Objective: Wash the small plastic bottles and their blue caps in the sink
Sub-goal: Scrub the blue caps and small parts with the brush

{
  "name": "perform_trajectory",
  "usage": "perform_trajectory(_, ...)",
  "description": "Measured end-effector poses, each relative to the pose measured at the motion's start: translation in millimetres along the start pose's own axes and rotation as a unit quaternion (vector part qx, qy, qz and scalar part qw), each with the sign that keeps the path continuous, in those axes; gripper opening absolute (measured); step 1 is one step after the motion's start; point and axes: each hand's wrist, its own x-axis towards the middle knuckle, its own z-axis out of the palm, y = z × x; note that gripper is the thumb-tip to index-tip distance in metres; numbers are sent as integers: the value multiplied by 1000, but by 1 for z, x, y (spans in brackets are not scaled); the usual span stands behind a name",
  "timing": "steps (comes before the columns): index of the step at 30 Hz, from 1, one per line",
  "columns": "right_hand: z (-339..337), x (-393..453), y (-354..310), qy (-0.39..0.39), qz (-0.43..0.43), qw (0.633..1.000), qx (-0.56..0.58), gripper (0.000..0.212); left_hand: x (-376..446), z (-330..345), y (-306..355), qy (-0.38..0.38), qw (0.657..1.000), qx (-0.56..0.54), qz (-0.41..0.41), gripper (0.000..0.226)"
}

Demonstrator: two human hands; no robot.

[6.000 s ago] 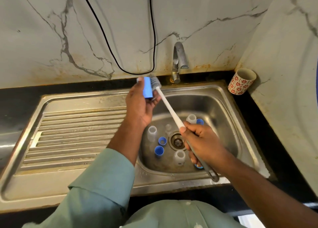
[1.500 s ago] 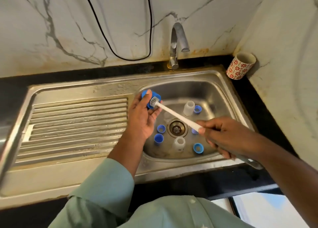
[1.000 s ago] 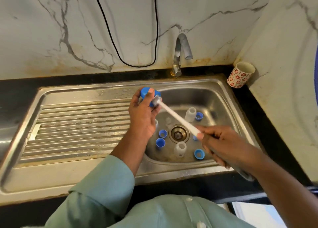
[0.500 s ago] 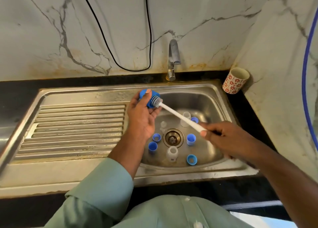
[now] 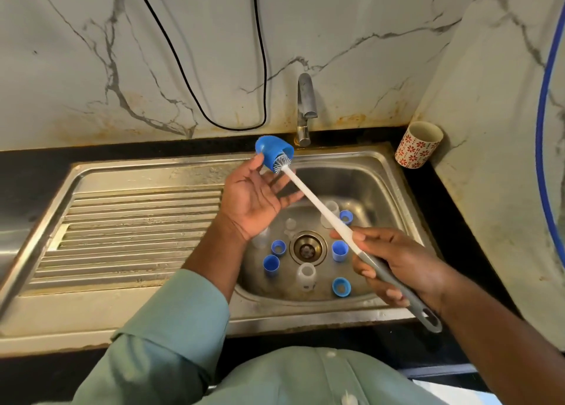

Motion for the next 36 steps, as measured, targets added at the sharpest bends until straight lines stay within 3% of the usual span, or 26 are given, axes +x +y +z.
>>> perform_trajectory(2,5,3,1,91,-51,965,-241,24,1,-4,9,52,998,45,-10,58)
perform_trajectory(4,7,10,5,149,-113,867,-461,27,3,-5,13,93,995,24,-8,76)
perform_trajectory(6,11,14,9,159,-137,819,-534,29,10,-7,11,96,995,-11,6,88)
perform_trajectory(7,13,13,10,146,-145,823,-530,26,12,-6,10,85,996,-32,15,83)
perform_trajectory(10,14,6,9,86,-153,890,-422,18,14,-3,12,84,992,-90,39,55)
perform_trajectory(11,13,5,8,94,-155,895,-407,21,14,-1,13,94,989,-102,43,49)
perform_trajectory(16,25,17,19,178,-132,830,-512,38,17,15,11,160,985,-42,50,20)
perform_trajectory(19,27,5,2,124,-111,843,-511,35,16,10,8,190,979,-44,63,12)
perform_trajectory(22,13,11,-8,117,-107,890,-428,31,15,5,3,175,981,-42,66,12)
perform_trajectory(26,12,11,5,130,-97,891,-424,31,14,8,12,131,989,3,63,13)
perform_trajectory(29,16,2,1,59,-82,953,-286,28,8,6,10,110,991,-33,69,20)
perform_trajectory(31,18,7,6,59,-87,971,-216,28,10,9,13,131,985,-68,87,24)
perform_trajectory(33,21,7,15,74,-74,966,-238,26,12,10,20,174,974,-119,80,26)
perform_trajectory(36,24,-1,20,91,-91,963,-236,26,16,-3,25,221,965,-113,83,55)
